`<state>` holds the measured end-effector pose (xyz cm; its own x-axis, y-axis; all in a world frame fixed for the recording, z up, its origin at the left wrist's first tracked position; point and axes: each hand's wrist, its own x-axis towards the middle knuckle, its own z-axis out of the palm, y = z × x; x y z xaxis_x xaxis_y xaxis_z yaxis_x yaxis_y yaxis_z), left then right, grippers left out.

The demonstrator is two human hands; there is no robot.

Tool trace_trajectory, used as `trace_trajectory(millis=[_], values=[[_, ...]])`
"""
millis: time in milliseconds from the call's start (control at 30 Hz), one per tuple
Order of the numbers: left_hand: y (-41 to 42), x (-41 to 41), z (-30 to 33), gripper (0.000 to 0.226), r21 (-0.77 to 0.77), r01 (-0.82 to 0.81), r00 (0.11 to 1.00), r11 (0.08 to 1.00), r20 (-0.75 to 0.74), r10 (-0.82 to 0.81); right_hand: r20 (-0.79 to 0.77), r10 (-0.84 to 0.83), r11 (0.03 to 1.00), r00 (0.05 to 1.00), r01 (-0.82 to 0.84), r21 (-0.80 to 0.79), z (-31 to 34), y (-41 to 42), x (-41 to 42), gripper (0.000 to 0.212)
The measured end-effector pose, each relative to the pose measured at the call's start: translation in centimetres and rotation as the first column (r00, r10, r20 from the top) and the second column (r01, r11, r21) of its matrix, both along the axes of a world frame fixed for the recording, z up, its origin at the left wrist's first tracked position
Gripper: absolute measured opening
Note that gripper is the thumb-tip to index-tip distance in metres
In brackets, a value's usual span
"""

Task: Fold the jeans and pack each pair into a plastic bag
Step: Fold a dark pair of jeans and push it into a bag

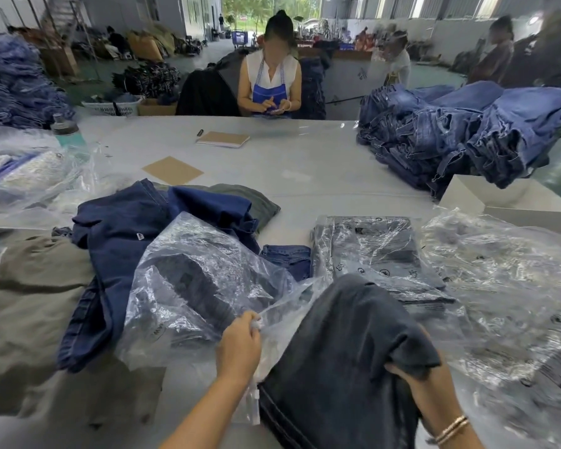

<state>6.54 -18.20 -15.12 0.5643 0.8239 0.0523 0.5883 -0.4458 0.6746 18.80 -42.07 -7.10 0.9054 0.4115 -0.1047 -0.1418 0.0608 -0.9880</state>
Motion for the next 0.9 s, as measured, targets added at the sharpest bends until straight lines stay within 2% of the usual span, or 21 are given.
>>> trace_trajectory(millis=[33,100,200,233,300,400,500,567,633,700,733,833,900], values=[[0.3,-0.1,-0.2,0.017,0.034,0.02,0.998,0.999,-0.053,-0.018,0.052,0.01,0.999,0.999,-0.007,-0.049,1.0,-0.5,0.5,0.059],[0.5,-0.3,-0.6,0.021,0.042,0.083,0.983,0.996,-0.166,-0.075,0.077,0.088,0.989,0.993,-0.078,-0.126,2.2,-1.1,1.6,0.052],[0.5,0.0,-0.9,0.036,-0.053,0.136,0.956,0.989,-0.256,-0.145,0.073,0.241,0.955,0.968,-0.224,-0.195,2.3,0.4,3.0,0.052],[0.4,0.2,-0.8,0.042,-0.082,0.139,0.962,0.987,-0.226,-0.154,0.065,0.291,0.937,0.955,-0.27,-0.223,1.9,1.3,3.1,0.053],[0.2,0.8,-0.1,0.05,-0.155,0.165,0.981,0.974,-0.074,-0.179,0.006,0.36,0.902,0.933,-0.347,-0.258,0.0,3.3,3.1,0.057],[0.4,1.2,0.8,0.044,-0.178,0.219,0.972,0.959,0.129,-0.198,-0.083,0.39,0.879,0.917,-0.397,-0.262,-2.6,5.4,2.8,0.053],[0.8,0.4,1.0,0.029,-0.138,0.24,0.967,0.961,0.122,-0.224,-0.195,0.397,0.873,0.897,-0.434,-0.222,-4.3,6.8,2.5,0.062],[0.9,-0.5,0.8,0.036,0.007,0.311,0.948,0.951,0.065,-0.31,-0.251,0.376,0.879,0.892,-0.43,-0.208,-5.0,7.7,2.6,0.046],[0.7,-1.2,0.8,0.041,0.173,0.473,0.878,0.864,-0.008,-0.479,-0.297,0.347,0.892,0.89,-0.411,-0.188,-5.5,8.2,2.9,0.03],[0.2,-1.5,1.0,0.042,0.265,0.6,0.788,0.755,-0.036,-0.614,-0.347,0.324,0.905,0.88,-0.396,-0.158,-6.0,8.5,3.1,0.031],[-0.1,-1.6,1.1,0.045,0.268,0.625,0.765,0.733,-0.026,-0.643,-0.357,0.338,0.901,0.871,-0.409,-0.146,-6.3,8.6,3.0,0.032],[-0.9,-0.8,2.2,0.064,0.183,0.588,0.791,0.788,0.074,-0.607,-0.318,0.48,0.833,0.817,-0.539,-0.127,-6.1,9.0,2.2,0.03],[-1.4,0.0,2.8,0.066,0.171,0.516,0.827,0.839,0.155,-0.54,-0.282,0.548,0.784,0.787,-0.601,-0.154,-6.3,9.4,2.0,0.03]])
